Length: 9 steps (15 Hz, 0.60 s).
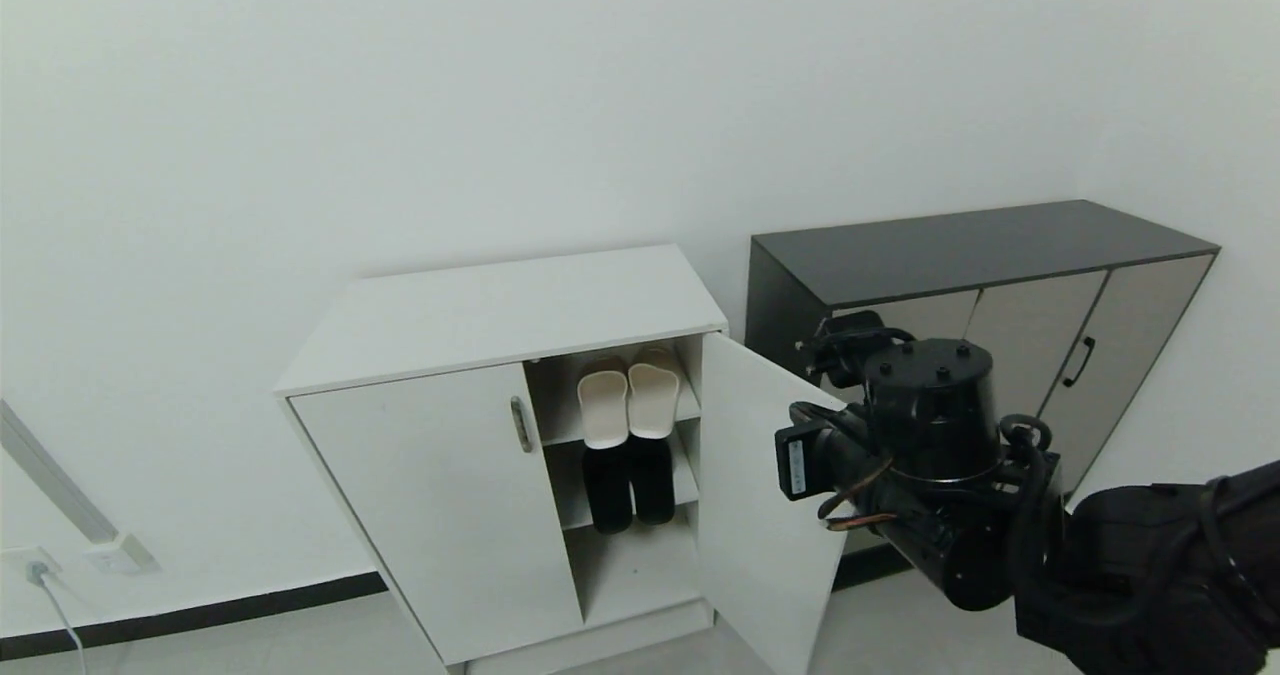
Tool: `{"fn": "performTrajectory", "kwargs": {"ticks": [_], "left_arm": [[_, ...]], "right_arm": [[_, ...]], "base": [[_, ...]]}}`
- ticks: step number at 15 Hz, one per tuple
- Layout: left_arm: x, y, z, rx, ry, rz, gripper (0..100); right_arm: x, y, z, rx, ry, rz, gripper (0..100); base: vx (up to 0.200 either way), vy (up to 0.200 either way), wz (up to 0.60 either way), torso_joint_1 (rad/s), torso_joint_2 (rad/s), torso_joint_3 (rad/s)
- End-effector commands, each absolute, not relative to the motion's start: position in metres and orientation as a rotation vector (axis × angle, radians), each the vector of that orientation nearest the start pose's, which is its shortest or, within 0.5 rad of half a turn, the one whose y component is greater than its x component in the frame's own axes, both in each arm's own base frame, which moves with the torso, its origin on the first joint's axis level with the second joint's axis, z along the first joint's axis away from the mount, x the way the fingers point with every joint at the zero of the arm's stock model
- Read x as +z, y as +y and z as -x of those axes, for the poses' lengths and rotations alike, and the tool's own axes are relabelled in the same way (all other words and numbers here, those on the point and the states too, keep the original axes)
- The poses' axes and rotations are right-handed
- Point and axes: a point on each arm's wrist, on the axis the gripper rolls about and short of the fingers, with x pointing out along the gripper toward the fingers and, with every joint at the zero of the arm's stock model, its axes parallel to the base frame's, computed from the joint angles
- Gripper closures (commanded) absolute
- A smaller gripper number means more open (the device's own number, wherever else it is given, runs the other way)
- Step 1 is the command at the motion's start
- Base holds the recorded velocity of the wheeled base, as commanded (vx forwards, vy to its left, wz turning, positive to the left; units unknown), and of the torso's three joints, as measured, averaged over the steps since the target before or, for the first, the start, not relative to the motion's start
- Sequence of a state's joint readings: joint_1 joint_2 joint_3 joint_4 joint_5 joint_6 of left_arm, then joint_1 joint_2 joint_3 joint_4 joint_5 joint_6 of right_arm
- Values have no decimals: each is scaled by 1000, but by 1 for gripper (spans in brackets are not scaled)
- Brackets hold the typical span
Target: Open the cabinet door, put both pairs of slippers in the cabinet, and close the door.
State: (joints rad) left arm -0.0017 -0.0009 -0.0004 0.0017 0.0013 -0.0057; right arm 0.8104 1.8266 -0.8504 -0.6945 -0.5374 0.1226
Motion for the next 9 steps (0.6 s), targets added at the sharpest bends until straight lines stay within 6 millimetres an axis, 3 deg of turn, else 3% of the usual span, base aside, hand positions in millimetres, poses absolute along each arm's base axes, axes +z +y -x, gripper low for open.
{"fn": "performTrajectory", "kwargs": {"ticks": [1, 5, 6, 8, 9], "left_arm": [[75, 0, 23, 0, 2, 6, 100], [75, 0, 23, 0, 2, 5, 100], [75, 0, 23, 0, 2, 5, 100], [75, 0, 23, 2, 2, 6, 100], [75, 0, 23, 2, 2, 6, 100]], "right_arm": [[160, 220, -265, 201, 232, 35, 100], [158, 201, -339, 91, 231, 12, 100], [158, 199, -345, 84, 237, 13, 100], [151, 194, -382, 85, 264, 7, 100], [148, 194, -388, 79, 265, 7, 100]], "base": [[0, 0, 0, 0, 0, 0], [0, 0, 0, 0, 0, 0], [0, 0, 0, 0, 0, 0], [0, 0, 0, 0, 0, 0], [0, 0, 0, 0, 0, 0]]}}
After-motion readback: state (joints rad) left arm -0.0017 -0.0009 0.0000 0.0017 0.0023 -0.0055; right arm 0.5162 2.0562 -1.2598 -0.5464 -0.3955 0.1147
